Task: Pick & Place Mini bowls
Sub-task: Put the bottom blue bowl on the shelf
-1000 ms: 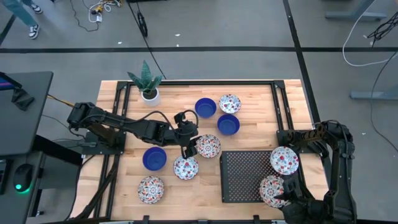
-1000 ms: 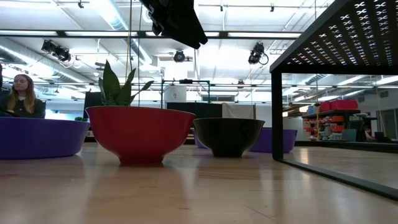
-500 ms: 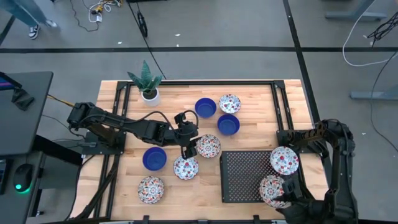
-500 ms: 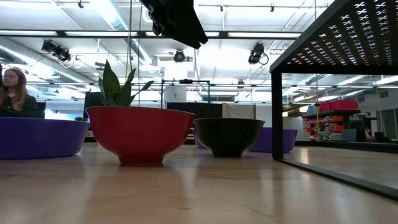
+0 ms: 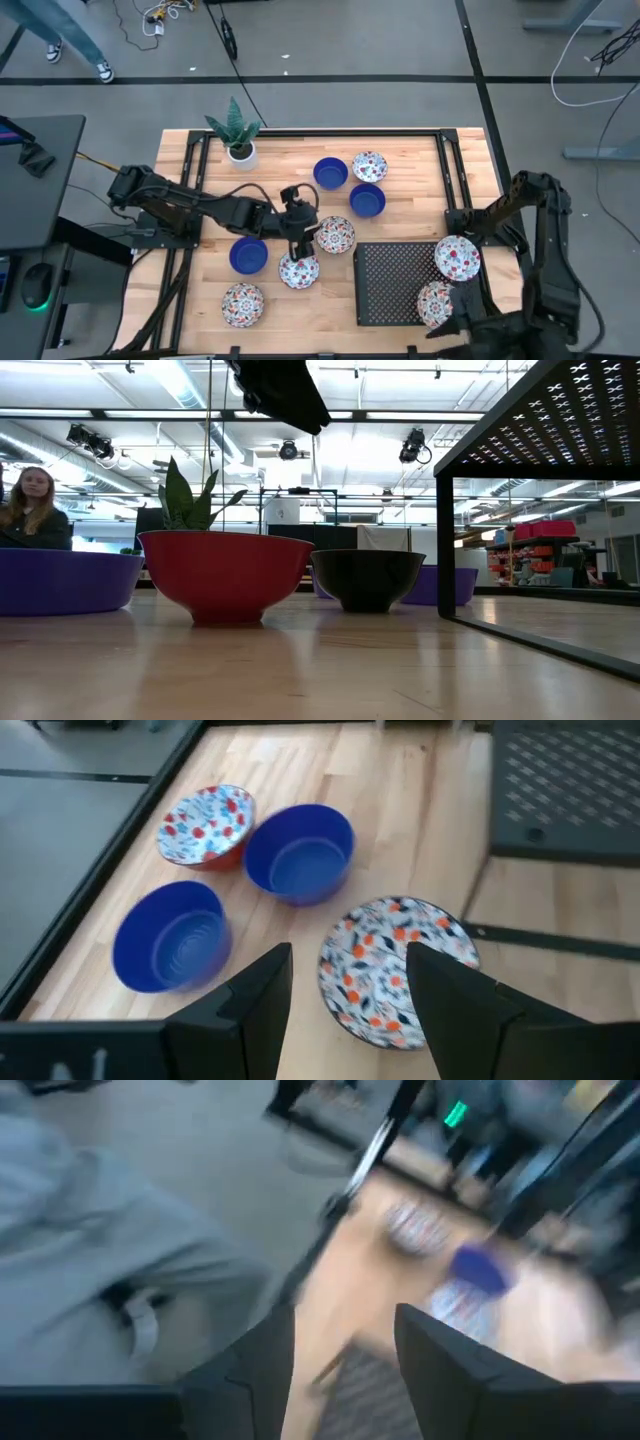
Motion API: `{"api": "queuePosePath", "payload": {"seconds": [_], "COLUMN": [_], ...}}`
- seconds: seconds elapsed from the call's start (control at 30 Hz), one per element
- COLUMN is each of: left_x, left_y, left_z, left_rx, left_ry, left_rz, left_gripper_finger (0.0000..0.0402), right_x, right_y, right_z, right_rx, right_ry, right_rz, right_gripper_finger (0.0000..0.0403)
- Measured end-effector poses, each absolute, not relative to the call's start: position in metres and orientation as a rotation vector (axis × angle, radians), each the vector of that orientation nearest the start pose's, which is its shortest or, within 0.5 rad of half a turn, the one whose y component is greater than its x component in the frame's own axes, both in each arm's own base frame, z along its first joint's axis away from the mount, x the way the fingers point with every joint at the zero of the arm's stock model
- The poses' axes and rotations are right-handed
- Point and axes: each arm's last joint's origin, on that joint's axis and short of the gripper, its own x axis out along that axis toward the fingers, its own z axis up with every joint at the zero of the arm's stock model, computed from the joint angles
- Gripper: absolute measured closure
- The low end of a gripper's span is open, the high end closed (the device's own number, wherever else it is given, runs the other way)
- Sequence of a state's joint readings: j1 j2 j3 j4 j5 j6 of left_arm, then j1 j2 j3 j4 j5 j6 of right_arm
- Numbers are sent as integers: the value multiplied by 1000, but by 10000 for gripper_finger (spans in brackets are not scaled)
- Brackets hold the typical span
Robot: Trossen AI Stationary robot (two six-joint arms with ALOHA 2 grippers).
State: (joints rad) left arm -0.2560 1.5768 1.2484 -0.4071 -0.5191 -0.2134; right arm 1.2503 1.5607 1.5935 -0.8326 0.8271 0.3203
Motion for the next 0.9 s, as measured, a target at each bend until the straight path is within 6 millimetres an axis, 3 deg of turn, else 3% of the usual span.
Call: {"api": "queuePosePath", "payload": {"seconds": [0.17,0.3,0.43,0.67,0.9], "left_x": [320,297,270,229,204], "left_y": [-94,-111,-123,-147,-177], "left_z": [277,267,258,251,250], "left_rx": [116,106,-32,-345,-494], "left_ry": [712,810,944,1238,1358], "left_rz": [348,445,551,655,657], "left_gripper_finger": [203,210,218,225,225], "right_x": [156,197,237,280,298], "right_y": [280,253,217,159,134], "right_z": [366,340,318,305,290], "right_rx": [-520,-439,-311,-155,-41], "right_ry": [274,178,75,6,117], "right_rz": [120,-111,-224,-224,-53], "right_gripper_finger": [249,263,269,270,270]}}
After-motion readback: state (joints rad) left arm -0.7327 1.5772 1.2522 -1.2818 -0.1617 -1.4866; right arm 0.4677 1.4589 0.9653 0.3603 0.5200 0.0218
